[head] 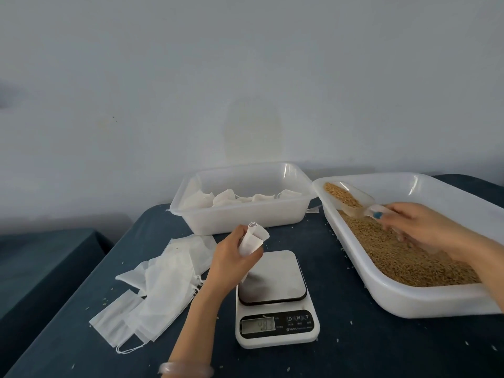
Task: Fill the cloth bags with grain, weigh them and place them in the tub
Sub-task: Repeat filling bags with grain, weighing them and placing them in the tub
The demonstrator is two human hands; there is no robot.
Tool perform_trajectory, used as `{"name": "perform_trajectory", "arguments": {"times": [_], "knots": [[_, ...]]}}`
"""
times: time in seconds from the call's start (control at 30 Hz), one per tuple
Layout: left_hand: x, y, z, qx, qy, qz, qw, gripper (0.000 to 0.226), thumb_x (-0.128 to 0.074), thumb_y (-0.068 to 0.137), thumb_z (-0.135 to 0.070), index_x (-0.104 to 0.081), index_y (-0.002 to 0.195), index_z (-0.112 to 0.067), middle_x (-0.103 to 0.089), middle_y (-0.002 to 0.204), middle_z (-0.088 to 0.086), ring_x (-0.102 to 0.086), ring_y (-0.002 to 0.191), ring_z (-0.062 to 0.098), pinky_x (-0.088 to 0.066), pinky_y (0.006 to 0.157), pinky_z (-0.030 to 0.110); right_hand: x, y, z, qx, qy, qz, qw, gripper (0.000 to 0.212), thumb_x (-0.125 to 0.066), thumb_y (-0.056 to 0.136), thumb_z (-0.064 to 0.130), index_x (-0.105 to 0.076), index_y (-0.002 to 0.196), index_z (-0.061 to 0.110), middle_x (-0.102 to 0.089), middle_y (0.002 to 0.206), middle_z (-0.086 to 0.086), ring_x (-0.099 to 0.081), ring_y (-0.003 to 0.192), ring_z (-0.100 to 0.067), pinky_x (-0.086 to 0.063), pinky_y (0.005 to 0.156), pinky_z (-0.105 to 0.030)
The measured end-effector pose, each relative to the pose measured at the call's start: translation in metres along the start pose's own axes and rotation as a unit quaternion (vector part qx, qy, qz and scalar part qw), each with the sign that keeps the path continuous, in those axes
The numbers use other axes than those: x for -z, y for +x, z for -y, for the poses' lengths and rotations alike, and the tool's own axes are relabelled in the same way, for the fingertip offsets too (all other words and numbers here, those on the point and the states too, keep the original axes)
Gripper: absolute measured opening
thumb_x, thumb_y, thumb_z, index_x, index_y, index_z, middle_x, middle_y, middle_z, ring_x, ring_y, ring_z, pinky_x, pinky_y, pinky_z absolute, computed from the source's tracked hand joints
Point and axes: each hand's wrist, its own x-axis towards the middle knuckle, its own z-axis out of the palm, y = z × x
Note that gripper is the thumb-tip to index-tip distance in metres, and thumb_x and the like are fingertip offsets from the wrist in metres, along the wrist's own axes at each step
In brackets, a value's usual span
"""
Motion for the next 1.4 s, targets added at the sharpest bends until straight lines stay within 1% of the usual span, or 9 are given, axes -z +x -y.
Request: {"name": "perform_trajectory", "arguments": {"times": [0.07,0.17,0.37,0.6,0.87,0.93,1.1,1.23,1.4], "knots": [[0.000,0.000,0.000,0.006,0.013,0.007,1.000,0.024,-0.058,0.069,-0.053,-0.052,0.088,-0.039,-0.063,0.082,-0.018,-0.057,0.074,0.007,-0.045,0.058,0.017,-0.002,-0.005,0.009,0.059,-0.029,0.011,0.998,0.033,-0.051,0.089,0.048,-0.068,0.088,0.020,-0.059,0.057,0.004,-0.051,0.049,-0.010,-0.039,0.049,-0.027],[0.001,0.000,-0.001,0.015,0.009,0.019,1.000,0.024,-0.059,0.069,-0.052,-0.053,0.089,-0.041,-0.063,0.083,-0.018,-0.058,0.074,0.006,-0.046,0.059,0.021,-0.008,-0.011,0.026,0.125,-0.035,0.037,0.991,0.032,-0.051,0.078,0.058,-0.067,0.097,0.037,-0.070,0.072,0.006,-0.053,0.051,-0.006,-0.039,0.049,-0.023],[0.004,-0.002,-0.005,0.018,-0.035,0.045,0.998,0.030,-0.063,0.067,-0.052,-0.057,0.092,-0.038,-0.064,0.083,-0.016,-0.058,0.073,0.003,-0.046,0.063,0.022,-0.022,-0.011,0.055,0.187,-0.026,0.145,0.971,0.028,-0.061,0.084,0.049,-0.067,0.108,0.037,-0.075,0.094,0.014,-0.063,0.065,0.000,-0.046,0.057,-0.014],[0.007,-0.002,-0.007,0.029,-0.044,0.041,0.998,0.025,-0.065,0.073,-0.041,-0.059,0.096,-0.032,-0.066,0.085,-0.009,-0.061,0.079,0.015,-0.050,0.068,0.033,-0.016,-0.005,0.061,0.214,-0.071,0.138,0.964,0.022,-0.068,0.085,0.036,-0.070,0.106,0.042,-0.073,0.098,0.023,-0.068,0.090,0.004,-0.047,0.076,-0.020],[0.005,-0.005,-0.010,0.003,-0.029,0.075,0.997,0.039,-0.068,0.072,-0.051,-0.058,0.100,-0.024,-0.066,0.089,-0.006,-0.062,0.083,0.020,-0.054,0.073,0.043,-0.002,-0.001,0.088,0.230,-0.177,0.145,0.946,0.040,-0.056,0.063,0.076,-0.066,0.099,0.062,-0.068,0.097,0.035,-0.065,0.090,0.009,-0.054,0.088,-0.032],[0.004,-0.006,-0.010,-0.007,-0.021,0.088,0.996,0.035,-0.069,0.075,-0.047,-0.057,0.101,-0.027,-0.065,0.089,-0.009,-0.062,0.082,0.017,-0.053,0.072,0.040,0.003,-0.001,0.096,0.239,-0.205,0.148,0.937,0.036,-0.057,0.065,0.077,-0.064,0.099,0.065,-0.067,0.098,0.037,-0.064,0.090,0.008,-0.055,0.086,-0.033],[0.001,-0.008,-0.014,-0.029,-0.012,0.097,0.995,0.029,-0.067,0.076,-0.048,-0.056,0.099,-0.035,-0.063,0.085,-0.017,-0.059,0.076,0.004,-0.045,0.061,0.013,0.009,0.005,0.114,0.252,-0.264,0.142,0.920,0.020,-0.065,0.074,0.065,-0.066,0.094,0.064,-0.069,0.090,0.031,-0.065,0.081,0.003,-0.053,0.081,-0.036],[0.002,-0.008,-0.016,-0.035,-0.019,0.100,0.994,0.026,-0.070,0.077,-0.043,-0.054,0.096,-0.037,-0.061,0.085,-0.025,-0.058,0.076,-0.001,-0.042,0.062,0.008,0.012,0.004,0.127,0.265,-0.286,0.163,0.906,0.021,-0.064,0.075,0.065,-0.066,0.096,0.061,-0.069,0.071,0.023,-0.060,0.062,0.003,-0.040,0.059,-0.024],[0.002,-0.010,-0.018,-0.041,-0.031,0.110,0.993,0.027,-0.071,0.079,-0.041,-0.054,0.098,-0.035,-0.062,0.087,-0.024,-0.060,0.077,0.001,-0.042,0.061,0.010,0.014,0.004,0.139,0.275,-0.311,0.169,0.894,0.019,-0.067,0.080,0.055,-0.067,0.099,0.059,-0.067,0.070,0.030,-0.063,0.062,0.004,-0.040,0.060,-0.021]]}}
